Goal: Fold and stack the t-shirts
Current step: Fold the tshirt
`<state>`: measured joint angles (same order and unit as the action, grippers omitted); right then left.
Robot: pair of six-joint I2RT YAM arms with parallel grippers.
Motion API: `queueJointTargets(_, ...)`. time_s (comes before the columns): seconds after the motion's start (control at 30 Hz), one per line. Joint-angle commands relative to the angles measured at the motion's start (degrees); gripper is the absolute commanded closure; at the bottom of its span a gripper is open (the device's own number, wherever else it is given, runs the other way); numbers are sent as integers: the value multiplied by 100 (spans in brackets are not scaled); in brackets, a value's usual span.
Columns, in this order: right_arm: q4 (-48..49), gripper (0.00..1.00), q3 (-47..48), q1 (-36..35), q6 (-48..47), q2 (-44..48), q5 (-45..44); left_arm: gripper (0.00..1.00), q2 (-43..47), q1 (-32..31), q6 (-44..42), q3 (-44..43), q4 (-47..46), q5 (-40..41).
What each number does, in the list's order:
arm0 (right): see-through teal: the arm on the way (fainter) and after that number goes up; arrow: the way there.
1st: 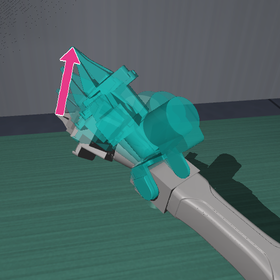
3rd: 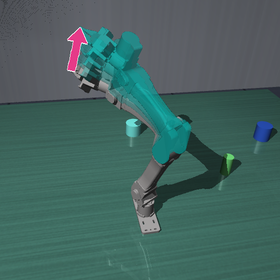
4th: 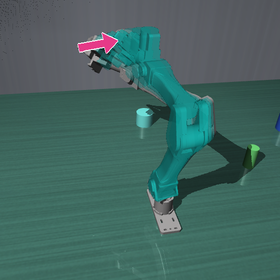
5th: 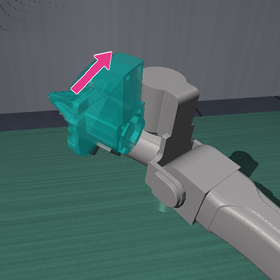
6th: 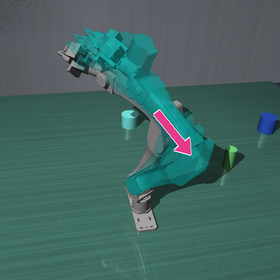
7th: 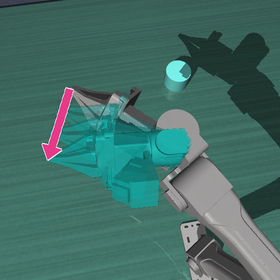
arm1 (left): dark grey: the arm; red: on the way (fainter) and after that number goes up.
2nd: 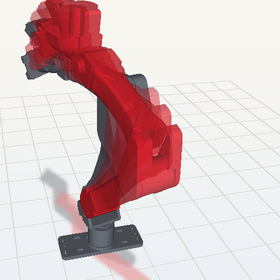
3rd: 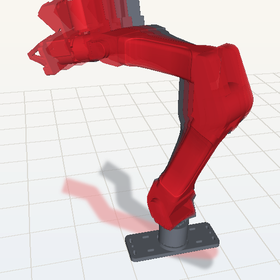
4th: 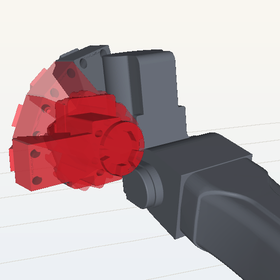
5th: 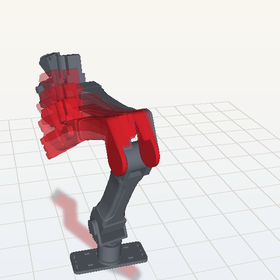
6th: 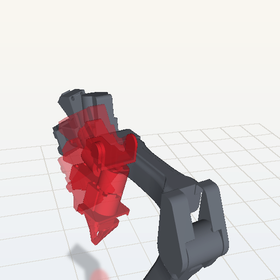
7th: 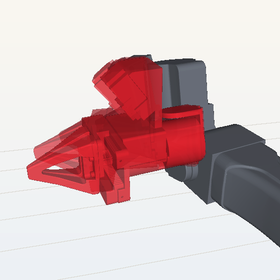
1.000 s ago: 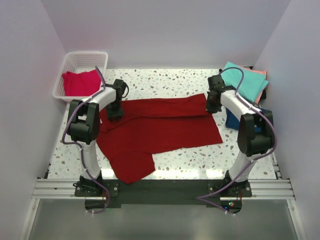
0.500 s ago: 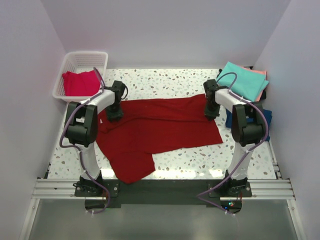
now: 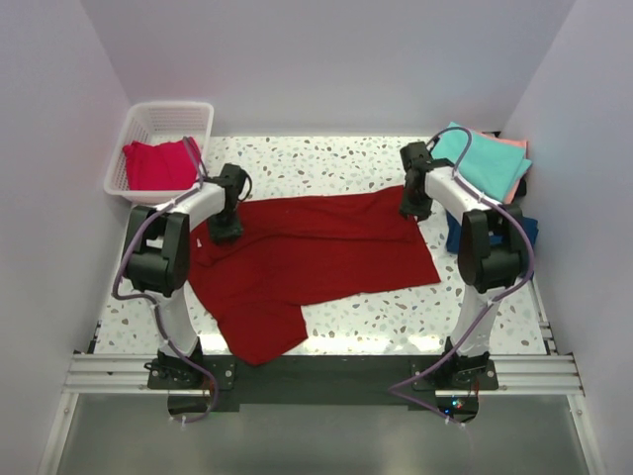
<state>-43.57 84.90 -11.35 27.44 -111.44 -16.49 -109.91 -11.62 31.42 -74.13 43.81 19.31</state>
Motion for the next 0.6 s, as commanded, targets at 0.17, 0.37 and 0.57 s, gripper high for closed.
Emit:
queueJointTargets(0.17, 331, 62, 1414, -710, -116, -843, 409, 56, 452, -34, -294, 346, 49, -244)
queueJointTargets(0.37, 121, 61, 2363, -737, -81, -1863, 630, 52, 523, -42, -444, -48, -154, -217)
queueJointTargets(0.57, -90, 60, 2988, -719, -64, -2444, 507, 48, 505, -34, -514, -462, -259, -340)
